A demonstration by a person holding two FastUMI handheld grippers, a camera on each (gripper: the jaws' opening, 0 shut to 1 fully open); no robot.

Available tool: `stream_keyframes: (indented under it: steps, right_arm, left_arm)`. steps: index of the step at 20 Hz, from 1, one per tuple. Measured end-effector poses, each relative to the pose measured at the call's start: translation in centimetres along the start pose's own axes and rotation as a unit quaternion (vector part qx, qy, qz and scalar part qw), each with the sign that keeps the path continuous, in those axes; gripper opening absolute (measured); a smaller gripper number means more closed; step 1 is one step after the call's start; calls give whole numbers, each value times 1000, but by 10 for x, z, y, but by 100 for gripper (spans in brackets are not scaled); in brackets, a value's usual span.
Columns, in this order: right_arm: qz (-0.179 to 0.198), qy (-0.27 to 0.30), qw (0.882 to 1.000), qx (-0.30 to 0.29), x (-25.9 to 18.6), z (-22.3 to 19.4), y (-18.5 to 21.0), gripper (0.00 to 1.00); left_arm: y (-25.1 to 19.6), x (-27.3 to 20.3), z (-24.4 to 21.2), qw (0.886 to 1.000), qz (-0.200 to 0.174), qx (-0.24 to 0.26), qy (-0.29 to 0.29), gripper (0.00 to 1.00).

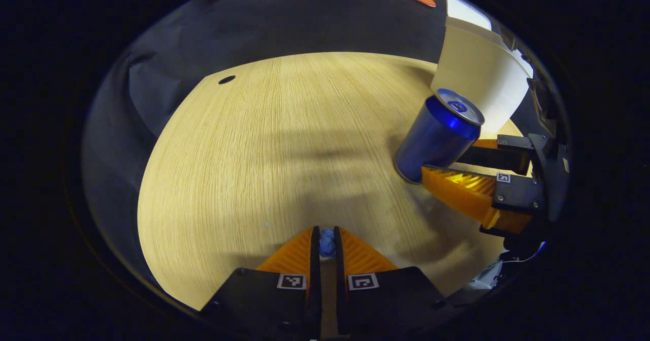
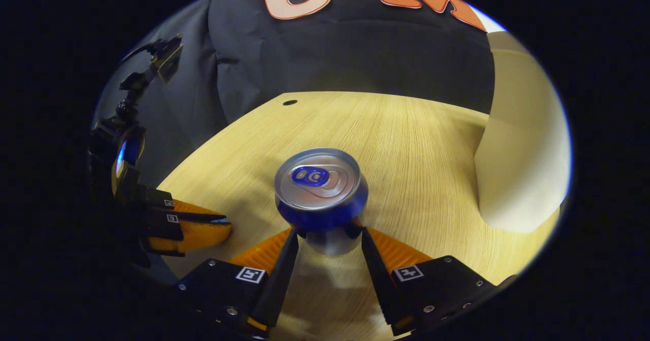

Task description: Press the lid of the desktop garbage bin to open it, pick up the crumpled paper on the desktop and throw it into the bin, then pick up the pop can on the desktop and drop it into the bin, and finally close the garbage bin lid.

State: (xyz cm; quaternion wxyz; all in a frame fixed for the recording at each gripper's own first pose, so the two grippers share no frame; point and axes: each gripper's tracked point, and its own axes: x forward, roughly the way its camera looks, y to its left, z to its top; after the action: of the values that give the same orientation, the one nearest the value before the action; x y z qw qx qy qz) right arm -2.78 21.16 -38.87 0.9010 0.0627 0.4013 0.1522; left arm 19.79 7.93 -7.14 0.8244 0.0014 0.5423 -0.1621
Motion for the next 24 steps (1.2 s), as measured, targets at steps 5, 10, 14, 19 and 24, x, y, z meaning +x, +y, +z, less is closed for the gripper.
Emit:
stream_keyframes:
  steps: [5,10,14,19,24]
  right_arm:
    - [-16,-8,1000,7,-2,2,-3,77]
    - [-26,-19,999,7,3,4,-4,77]
    - [-30,-43,998,-33,4,7,-6,79]
    - [8,-11,998,57,9,-6,6,77]
    - [-16,-37,997,62,7,8,-9,49]
  left_arm:
    - [17,-67,86,1000,-4,11,-11,16]
    - [21,-72,83,1000,-1,21,-10,16]
    - [24,-81,84,999,1,37,-12,16]
    - [22,-84,93,999,6,37,-19,16]
    - [26,-90,90,999,11,25,-19,16]
